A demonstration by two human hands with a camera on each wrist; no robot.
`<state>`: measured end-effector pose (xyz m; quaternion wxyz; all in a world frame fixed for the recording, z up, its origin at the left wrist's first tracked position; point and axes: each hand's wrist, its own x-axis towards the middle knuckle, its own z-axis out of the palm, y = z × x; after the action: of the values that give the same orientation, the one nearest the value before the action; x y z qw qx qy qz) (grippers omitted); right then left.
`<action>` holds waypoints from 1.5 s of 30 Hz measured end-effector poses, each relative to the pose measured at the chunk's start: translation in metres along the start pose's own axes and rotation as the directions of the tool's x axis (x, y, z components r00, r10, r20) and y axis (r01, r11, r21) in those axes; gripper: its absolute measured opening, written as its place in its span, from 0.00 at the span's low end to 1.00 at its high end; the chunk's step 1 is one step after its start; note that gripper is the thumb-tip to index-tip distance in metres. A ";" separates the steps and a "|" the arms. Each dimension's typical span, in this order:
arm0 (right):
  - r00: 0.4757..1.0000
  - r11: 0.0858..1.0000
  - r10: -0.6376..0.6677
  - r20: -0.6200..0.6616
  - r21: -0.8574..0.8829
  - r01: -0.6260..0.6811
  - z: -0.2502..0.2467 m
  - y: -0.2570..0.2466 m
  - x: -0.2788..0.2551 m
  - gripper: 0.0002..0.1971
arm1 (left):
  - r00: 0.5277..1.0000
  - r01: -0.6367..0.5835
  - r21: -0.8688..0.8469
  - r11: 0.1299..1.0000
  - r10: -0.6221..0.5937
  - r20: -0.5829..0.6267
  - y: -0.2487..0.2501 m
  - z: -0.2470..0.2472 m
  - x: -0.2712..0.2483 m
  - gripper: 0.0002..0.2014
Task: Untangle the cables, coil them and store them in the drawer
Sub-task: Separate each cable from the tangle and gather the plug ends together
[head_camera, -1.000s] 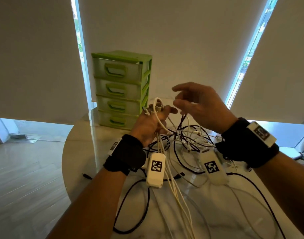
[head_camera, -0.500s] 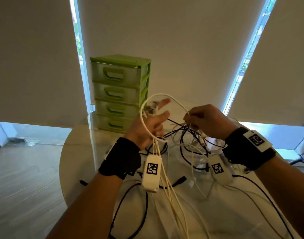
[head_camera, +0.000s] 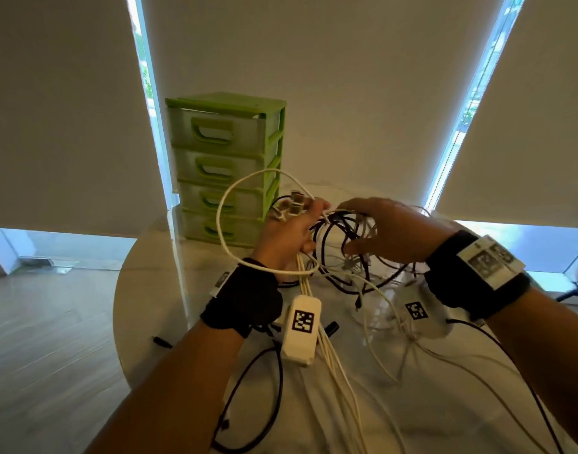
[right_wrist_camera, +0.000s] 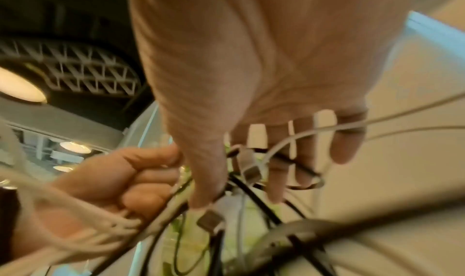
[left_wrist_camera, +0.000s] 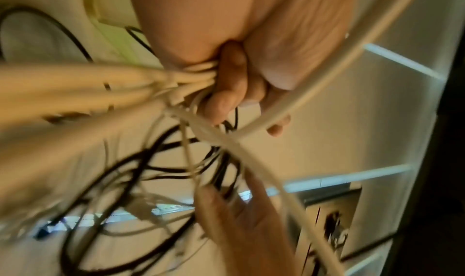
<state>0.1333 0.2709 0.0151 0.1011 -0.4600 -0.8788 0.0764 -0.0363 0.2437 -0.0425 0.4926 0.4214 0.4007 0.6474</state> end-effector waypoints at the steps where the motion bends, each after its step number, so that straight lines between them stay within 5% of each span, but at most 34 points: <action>1: 0.999 0.997 0.033 -0.007 0.074 -0.032 0.002 0.009 0.000 0.22 | 1.000 0.002 -0.053 0.999 -0.002 0.001 0.003 -0.004 0.002 0.09; 4: 0.979 0.937 0.108 -0.171 0.348 -0.043 -0.004 0.034 0.004 0.03 | 0.998 -0.025 -0.191 0.981 0.013 -0.064 0.010 -0.012 0.003 0.07; 10: 0.907 0.893 0.319 -0.275 0.409 -0.190 -0.022 0.070 0.010 0.10 | 0.979 -0.107 -0.305 0.946 0.047 -0.197 0.013 -0.020 0.008 0.06; 15: 0.781 0.889 0.457 -0.425 0.233 -0.393 -0.018 0.085 0.018 0.14 | 0.969 -0.176 -0.328 0.928 0.105 -0.225 0.015 -0.021 0.008 0.09; 17: 0.811 0.912 0.405 -0.422 0.120 -0.393 -0.012 0.070 0.019 0.16 | 0.976 -0.186 -0.297 0.937 0.142 -0.164 0.012 -0.017 0.007 0.10; 21: 0.912 0.998 0.052 -0.407 -0.001 -0.057 -0.002 0.011 0.018 0.28 | 0.975 -0.223 -0.296 0.929 0.209 -0.079 0.011 -0.011 0.005 0.08; 24: 0.962 0.992 -0.119 -0.247 -0.067 0.106 0.007 -0.019 0.026 0.25 | 0.968 -0.248 -0.320 0.914 0.244 -0.054 0.015 -0.009 0.001 0.12; 27: 0.988 0.985 -0.059 -0.143 -0.169 0.034 0.011 -0.019 0.038 0.17 | 0.962 -0.269 -0.384 0.883 0.267 -0.061 0.018 -0.009 -0.001 0.11; 31: 0.982 0.998 0.066 -0.178 0.009 -0.065 0.005 -0.002 0.042 0.07 | 0.961 -0.277 -0.392 0.877 0.255 -0.108 0.019 -0.012 0.000 0.09; 35: 0.962 0.989 0.096 -0.256 0.138 -0.063 0.002 0.002 0.036 0.07 | 0.966 -0.257 -0.012 0.966 0.256 -0.047 0.012 -0.010 0.001 0.12; 38: 0.966 0.979 0.055 -0.252 0.206 -0.002 0.004 -0.005 0.036 0.05 | 0.943 -0.313 0.373 0.873 0.331 0.017 -0.001 0.002 0.000 0.12; 45: 0.992 0.913 -0.026 -0.125 0.401 0.075 -0.010 -0.009 0.029 0.06 | 0.873 -0.320 0.393 0.862 0.429 -0.231 -0.004 0.007 0.002 0.05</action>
<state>0.1126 0.2899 0.0299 0.2474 -0.4099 -0.8481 0.2267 -0.0292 0.2468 -0.0436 0.2054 0.4641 0.4887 0.7096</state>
